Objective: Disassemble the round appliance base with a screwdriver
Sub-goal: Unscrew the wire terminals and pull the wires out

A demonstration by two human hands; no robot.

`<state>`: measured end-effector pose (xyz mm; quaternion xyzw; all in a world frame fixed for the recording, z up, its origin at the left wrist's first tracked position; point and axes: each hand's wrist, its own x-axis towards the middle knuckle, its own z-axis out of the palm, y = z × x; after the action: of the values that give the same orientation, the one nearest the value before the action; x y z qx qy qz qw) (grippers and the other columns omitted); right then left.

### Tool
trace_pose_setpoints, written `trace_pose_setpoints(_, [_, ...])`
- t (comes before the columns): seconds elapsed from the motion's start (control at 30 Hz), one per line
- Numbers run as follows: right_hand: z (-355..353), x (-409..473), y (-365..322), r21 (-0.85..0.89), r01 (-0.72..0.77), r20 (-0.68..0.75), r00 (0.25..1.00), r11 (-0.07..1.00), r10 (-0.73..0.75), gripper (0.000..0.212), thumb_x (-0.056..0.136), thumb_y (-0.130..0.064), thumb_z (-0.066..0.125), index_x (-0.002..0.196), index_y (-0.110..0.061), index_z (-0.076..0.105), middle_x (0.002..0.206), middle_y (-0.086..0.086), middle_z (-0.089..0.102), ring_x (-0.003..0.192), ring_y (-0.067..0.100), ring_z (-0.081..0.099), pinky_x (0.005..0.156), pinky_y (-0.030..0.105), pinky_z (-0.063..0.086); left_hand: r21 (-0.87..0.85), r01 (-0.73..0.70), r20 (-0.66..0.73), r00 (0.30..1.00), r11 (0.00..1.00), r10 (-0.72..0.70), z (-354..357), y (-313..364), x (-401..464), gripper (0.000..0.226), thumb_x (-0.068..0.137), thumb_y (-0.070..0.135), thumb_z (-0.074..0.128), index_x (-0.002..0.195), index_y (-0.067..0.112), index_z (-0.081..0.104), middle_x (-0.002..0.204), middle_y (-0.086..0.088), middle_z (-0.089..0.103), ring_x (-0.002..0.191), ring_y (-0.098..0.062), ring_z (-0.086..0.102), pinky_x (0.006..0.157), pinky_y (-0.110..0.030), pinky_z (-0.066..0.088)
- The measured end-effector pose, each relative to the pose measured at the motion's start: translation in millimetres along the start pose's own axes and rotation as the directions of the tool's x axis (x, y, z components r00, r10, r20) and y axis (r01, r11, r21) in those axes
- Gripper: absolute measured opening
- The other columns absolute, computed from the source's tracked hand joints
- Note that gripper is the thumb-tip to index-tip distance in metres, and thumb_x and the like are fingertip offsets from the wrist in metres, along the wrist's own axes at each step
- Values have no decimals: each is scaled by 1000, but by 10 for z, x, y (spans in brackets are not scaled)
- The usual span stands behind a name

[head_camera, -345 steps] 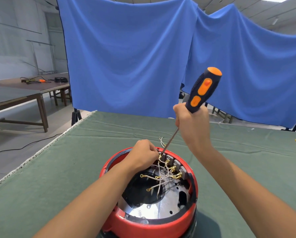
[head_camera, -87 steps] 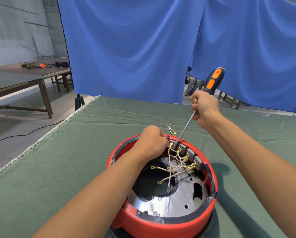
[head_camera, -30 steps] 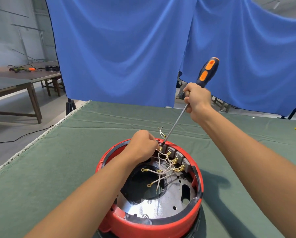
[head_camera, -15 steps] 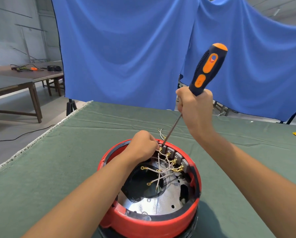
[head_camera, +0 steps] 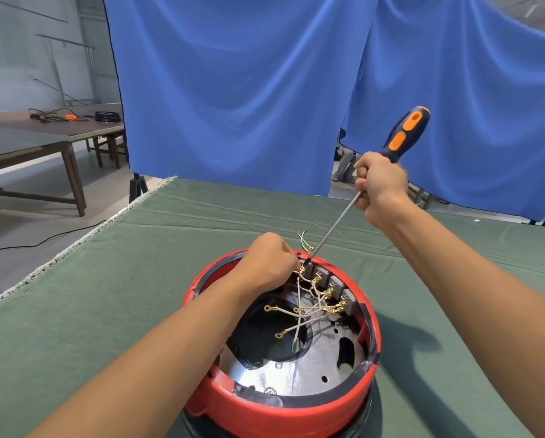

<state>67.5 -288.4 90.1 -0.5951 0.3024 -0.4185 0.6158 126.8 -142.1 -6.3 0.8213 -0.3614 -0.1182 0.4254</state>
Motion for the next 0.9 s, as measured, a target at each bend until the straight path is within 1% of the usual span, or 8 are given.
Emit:
trace_pose_setpoints(0.17, [0, 123, 108, 41, -96, -14, 995, 995, 96, 25, 79, -7, 49, 61, -20, 36, 37, -10, 33, 31, 6, 28, 40, 11, 20, 4, 7, 8, 1000, 1000, -7, -10, 8, -21, 18, 86, 8, 57, 81, 5, 75, 92, -10, 68, 85, -19, 60, 74, -28, 46])
trace_pose_setpoints(0.4, [16, 131, 122, 66, -86, -35, 995, 994, 89, 23, 78, -7, 49, 62, -20, 39, 36, -11, 34, 32, 5, 29, 40, 12, 21, 8, 22, 22, 1000, 1000, -22, -27, 45, -53, 27, 86, 4, 54, 71, 11, 74, 82, 1, 62, 82, -11, 54, 74, -25, 40])
trace_pose_setpoints(0.47, [-20, 122, 119, 82, -84, -15, 996, 993, 86, 25, 78, -7, 49, 60, -20, 37, 37, -11, 33, 33, 6, 28, 39, 12, 20, 27, 10, 27, 1000, 1000, -11, -24, 40, -56, 26, 85, 5, 54, 68, 12, 72, 84, -2, 63, 81, -12, 55, 73, -26, 42])
trace_pose_setpoints(0.6, [-163, 49, 106, 179, -96, 22, 995, 979, 93, 31, 82, -9, 50, 57, -21, 37, 38, -11, 32, 32, 4, 27, 35, 13, 18, 135, -40, 36, 999, 990, 35, -24, 28, -73, 21, 79, 12, 55, 65, 3, 67, 91, -12, 64, 76, -21, 54, 72, -37, 50])
trace_pose_setpoints(0.67, [-256, -24, 116, 245, -87, 8, 996, 966, 87, 32, 83, -10, 50, 56, -21, 35, 37, -12, 30, 30, 4, 26, 35, 13, 17, 164, -68, 60, 996, 984, 59, -35, 29, -98, 20, 77, 13, 55, 59, 15, 64, 96, -8, 62, 89, -19, 54, 75, -35, 49])
trace_pose_setpoints(0.73, [-356, -113, 148, 285, -62, -29, 997, 957, 73, 34, 83, -12, 51, 55, -21, 35, 37, -11, 29, 30, 6, 24, 36, 13, 17, 233, -101, 99, 992, 967, 80, -54, 21, -135, 18, 76, 15, 57, 59, 23, 60, 106, -3, 56, 105, -18, 44, 81, -31, 42])
trace_pose_setpoints(0.8, [-452, -211, 190, 300, -39, -63, 996, 953, 60, 35, 83, -14, 53, 53, -20, 35, 37, -9, 30, 31, 7, 24, 36, 14, 17, 366, -154, 136, 984, 918, 111, -67, 11, -182, 15, 76, 18, 61, 63, 25, 58, 119, -1, 48, 116, -17, 36, 85, -28, 36])
trace_pose_setpoints(0.9, [-583, -344, 253, 322, -17, -89, 995, 947, 48, 35, 84, -17, 55, 53, -19, 38, 37, -6, 33, 32, 8, 26, 35, 16, 18, 517, -186, 80, 982, 836, 169, -81, 59, -238, 8, 81, 22, 63, 75, 23, 67, 136, 0, 42, 124, -18, 38, 86, -35, 42])
